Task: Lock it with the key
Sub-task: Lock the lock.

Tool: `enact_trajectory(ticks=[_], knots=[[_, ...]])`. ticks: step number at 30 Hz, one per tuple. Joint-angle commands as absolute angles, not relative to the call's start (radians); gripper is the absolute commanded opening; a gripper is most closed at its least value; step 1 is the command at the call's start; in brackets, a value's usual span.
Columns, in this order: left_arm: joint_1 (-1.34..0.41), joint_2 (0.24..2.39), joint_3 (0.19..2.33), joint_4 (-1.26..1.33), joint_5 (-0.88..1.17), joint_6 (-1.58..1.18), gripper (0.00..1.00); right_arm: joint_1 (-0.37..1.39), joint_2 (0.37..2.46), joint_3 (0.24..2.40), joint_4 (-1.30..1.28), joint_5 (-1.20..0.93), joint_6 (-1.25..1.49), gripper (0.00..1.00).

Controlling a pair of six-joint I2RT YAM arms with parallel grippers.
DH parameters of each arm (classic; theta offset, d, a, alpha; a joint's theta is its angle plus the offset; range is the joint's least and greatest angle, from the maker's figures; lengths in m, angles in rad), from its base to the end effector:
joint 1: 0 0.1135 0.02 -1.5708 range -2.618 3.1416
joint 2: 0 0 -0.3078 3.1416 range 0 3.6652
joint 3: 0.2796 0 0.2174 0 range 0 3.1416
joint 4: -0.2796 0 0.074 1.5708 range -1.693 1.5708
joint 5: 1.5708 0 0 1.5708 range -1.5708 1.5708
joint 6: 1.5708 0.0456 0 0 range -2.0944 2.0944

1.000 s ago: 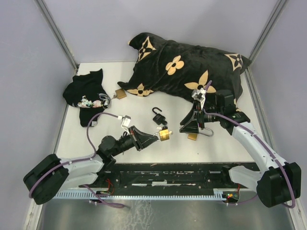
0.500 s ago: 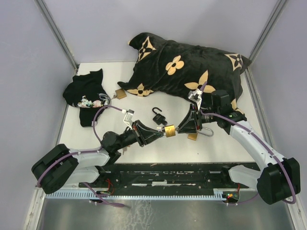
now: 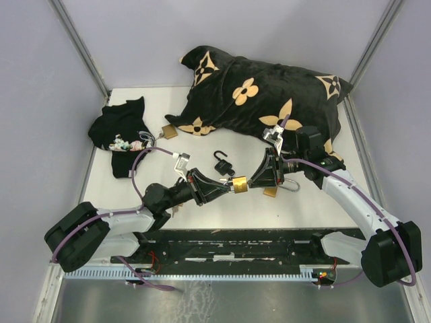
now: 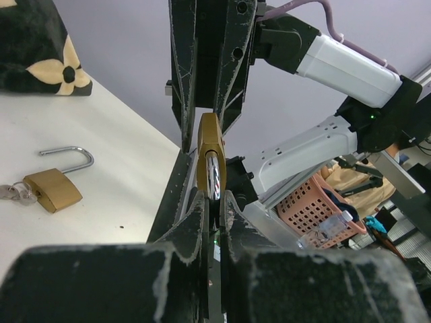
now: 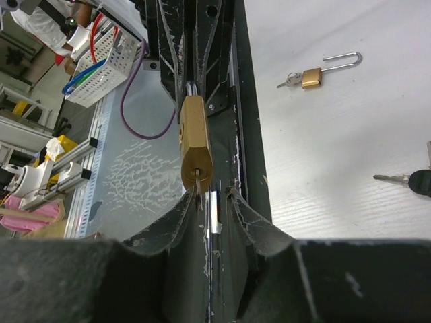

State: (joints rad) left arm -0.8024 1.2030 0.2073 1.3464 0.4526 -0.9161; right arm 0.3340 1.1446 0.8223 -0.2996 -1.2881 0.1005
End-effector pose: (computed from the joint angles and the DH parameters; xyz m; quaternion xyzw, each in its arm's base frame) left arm 0.1117 -0.1442 0.2975 0.1519 0.5678 -0.6889 0.4242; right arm 0.1561 0.1005 0.3340 -0.3553 0.6745 0.6003 0.2416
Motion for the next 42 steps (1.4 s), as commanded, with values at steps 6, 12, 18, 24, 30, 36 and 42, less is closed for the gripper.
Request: enact_trajectory(ticks=[6,12,18,24,30,36,42], knots=[[-0.799,1.194,0.265,1.398,0.468,-0.928,0.03,0.344,1.129,0.85,-0.262,-1.326,0.1,0.28],[-0.799,1.181,0.262,1.362,0.465,-0.912,0.03,0.342,1.126,0.85,-0.27,-1.338,0.09,0.19],[-0.799,1.147,0.262,1.316,0.456,-0.889,0.03,0.344,1.124,0.858,-0.296,-1.363,0.065,0.02],[-0.783,1.067,0.231,1.279,0.414,-0.871,0.03,0.344,1.126,0.878,-0.365,-1.367,0.0,0.02],[-0.744,0.914,0.214,1.134,0.4,-0.821,0.03,0.342,1.136,0.892,-0.392,-1.388,-0.013,0.02],[-0.72,0.763,0.201,0.887,0.293,-0.735,0.03,0.343,1.133,0.899,-0.433,-1.325,-0.06,0.02],[-0.644,0.677,0.218,0.66,0.1,-0.687,0.03,0.344,1.134,0.891,-0.447,-1.138,-0.087,0.02]])
